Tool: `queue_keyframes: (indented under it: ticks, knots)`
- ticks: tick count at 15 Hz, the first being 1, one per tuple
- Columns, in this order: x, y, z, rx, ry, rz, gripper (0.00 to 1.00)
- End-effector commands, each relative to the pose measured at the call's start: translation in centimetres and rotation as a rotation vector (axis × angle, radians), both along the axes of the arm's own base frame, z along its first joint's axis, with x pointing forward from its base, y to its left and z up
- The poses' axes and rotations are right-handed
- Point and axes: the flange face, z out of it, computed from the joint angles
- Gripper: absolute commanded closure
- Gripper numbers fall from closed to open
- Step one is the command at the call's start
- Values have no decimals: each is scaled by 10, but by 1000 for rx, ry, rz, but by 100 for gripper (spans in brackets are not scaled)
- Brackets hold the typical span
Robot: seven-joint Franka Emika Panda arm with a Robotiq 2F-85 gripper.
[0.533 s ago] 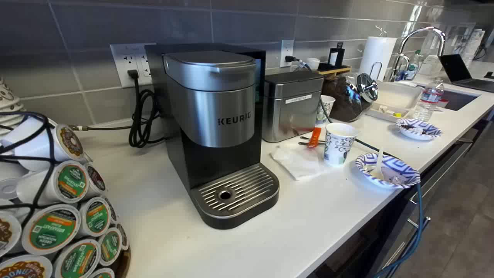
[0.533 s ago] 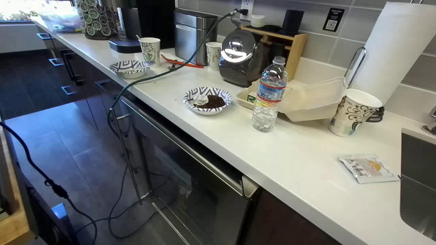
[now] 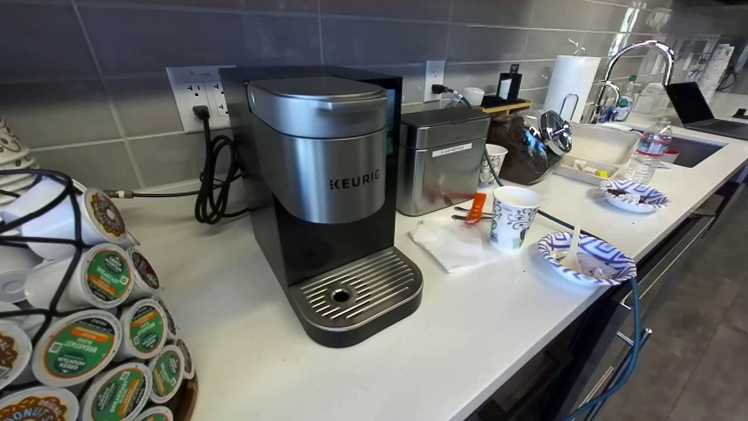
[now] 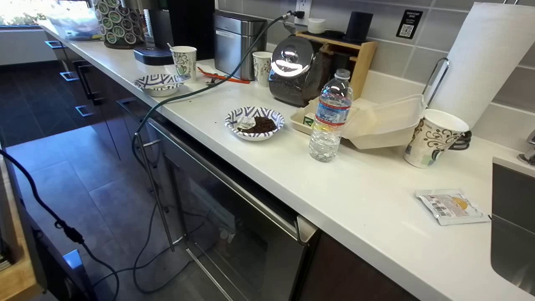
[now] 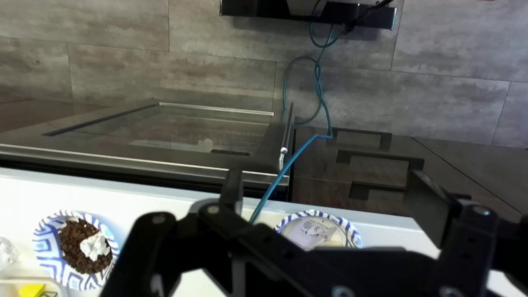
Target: Open the coffee marker
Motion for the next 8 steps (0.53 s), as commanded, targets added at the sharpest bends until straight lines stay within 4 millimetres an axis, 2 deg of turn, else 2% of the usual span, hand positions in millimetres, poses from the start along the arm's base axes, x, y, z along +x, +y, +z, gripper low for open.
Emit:
queue_keyframes:
  ticks: [1,5,8]
  knots:
    - [21,46,15,-64,-92,157,0]
    - [53,135,38,-116,-200,365,0]
    - [83,184,59,-128,-289,539,0]
